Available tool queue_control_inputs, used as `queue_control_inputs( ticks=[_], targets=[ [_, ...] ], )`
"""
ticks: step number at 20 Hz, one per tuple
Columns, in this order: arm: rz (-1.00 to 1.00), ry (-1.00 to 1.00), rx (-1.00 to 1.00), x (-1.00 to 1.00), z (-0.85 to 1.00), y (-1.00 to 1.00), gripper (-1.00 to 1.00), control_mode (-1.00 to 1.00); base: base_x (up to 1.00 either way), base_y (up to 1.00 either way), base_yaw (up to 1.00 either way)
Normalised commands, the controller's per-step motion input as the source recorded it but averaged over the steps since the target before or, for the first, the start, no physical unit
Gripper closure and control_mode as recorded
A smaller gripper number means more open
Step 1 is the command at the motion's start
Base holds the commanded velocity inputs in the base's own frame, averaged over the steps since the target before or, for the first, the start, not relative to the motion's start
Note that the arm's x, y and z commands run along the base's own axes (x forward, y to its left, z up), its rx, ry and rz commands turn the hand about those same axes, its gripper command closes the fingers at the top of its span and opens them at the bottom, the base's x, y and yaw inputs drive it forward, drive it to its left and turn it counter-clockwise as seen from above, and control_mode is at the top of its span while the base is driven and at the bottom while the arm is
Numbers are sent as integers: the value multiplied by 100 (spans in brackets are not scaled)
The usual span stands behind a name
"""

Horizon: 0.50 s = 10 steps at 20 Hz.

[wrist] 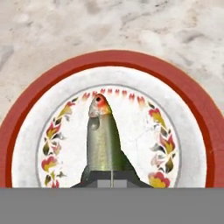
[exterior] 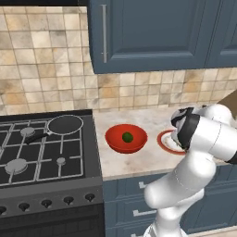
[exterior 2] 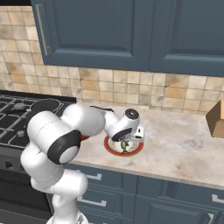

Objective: Place the fish on the plate and place the lime on the same plate.

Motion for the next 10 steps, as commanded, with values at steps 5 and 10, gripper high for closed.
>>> queue_control_inputs(
  ticks=[5, 10],
  targets=[
    [1, -2, 0, -30, 34, 18, -100, -100, 0, 0, 0],
    [0, 0, -1, -31, 43, 35, -100, -100, 0, 0, 0]
  ],
)
